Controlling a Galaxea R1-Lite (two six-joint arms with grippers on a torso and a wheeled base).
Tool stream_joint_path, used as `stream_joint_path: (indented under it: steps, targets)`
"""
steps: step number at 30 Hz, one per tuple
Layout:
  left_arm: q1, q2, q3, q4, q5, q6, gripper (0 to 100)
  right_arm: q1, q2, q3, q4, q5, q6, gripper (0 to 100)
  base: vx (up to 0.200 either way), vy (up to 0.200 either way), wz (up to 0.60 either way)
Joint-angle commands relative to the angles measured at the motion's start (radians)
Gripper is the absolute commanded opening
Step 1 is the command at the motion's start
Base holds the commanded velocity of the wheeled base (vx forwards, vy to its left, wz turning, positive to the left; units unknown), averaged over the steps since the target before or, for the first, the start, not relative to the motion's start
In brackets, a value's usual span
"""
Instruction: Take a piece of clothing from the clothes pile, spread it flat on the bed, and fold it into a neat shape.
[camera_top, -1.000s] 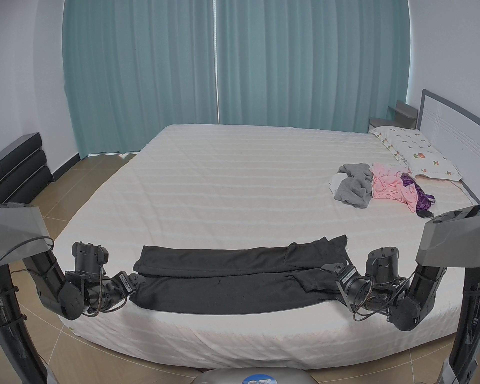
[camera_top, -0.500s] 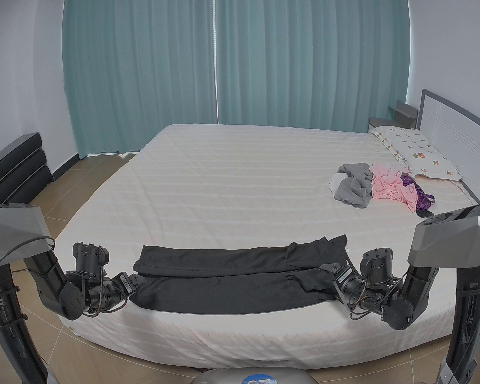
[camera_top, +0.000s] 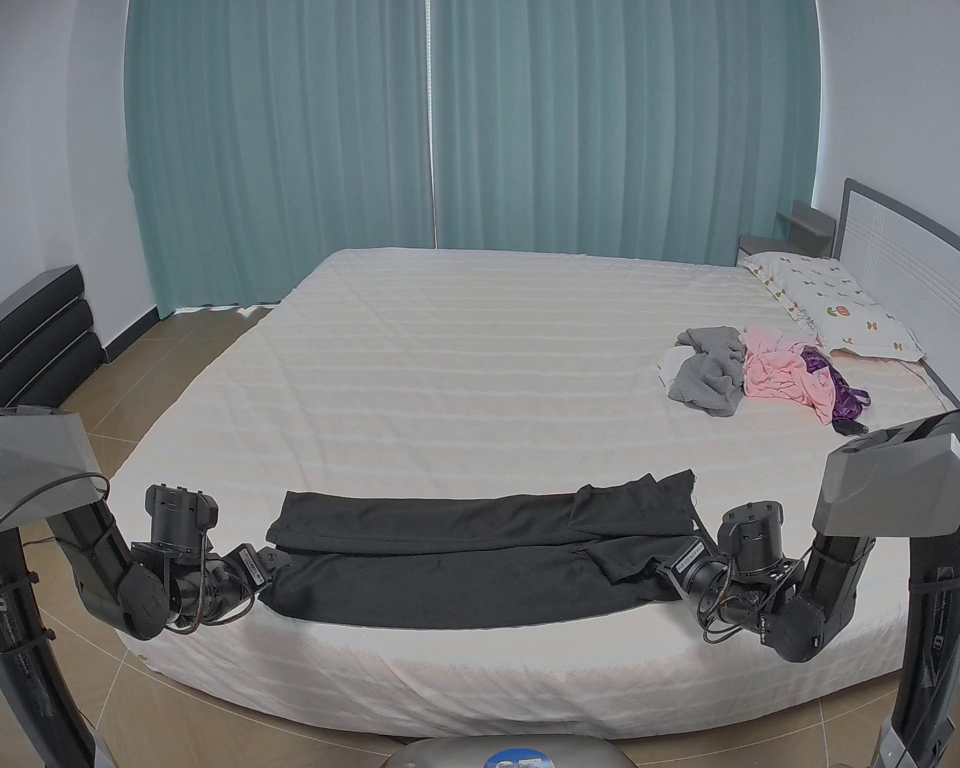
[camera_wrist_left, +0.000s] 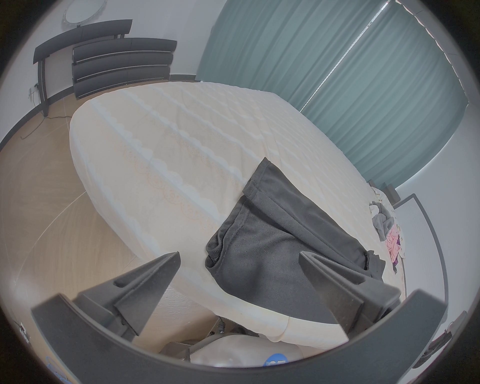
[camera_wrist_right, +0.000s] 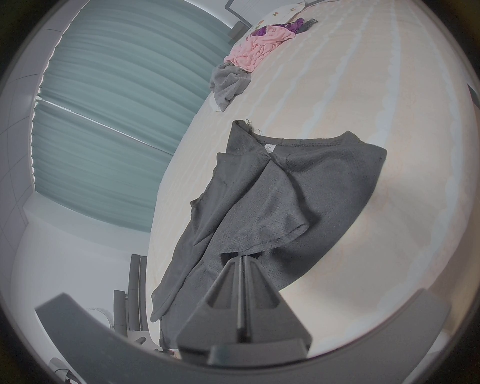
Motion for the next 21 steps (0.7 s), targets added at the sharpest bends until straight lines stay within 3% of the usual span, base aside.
stream_joint_path:
  steps: [1,17,18,21]
  targets:
    - [-0.001,-0.001,0.001,0.000,-0.001,0.000,100,0.005,-0.034,0.019,0.001,0.002,0.000,0,0.000,0.000,0.00]
    - [0.000,-0.004,-0.002,-0.002,0.000,0.001,100,0.007,-0.065,0.094,-0.007,0.010,-0.017,0,0.000,0.000,0.00]
    - [-0.001,-0.006,-0.002,-0.002,0.000,0.001,100,0.007,-0.067,0.096,-0.007,0.011,-0.017,100,0.000,0.000,0.00]
    - [-0.001,-0.006,-0.002,-0.002,0.005,0.003,100,0.007,-0.068,0.099,-0.015,0.011,-0.017,100,0.000,0.000,0.00]
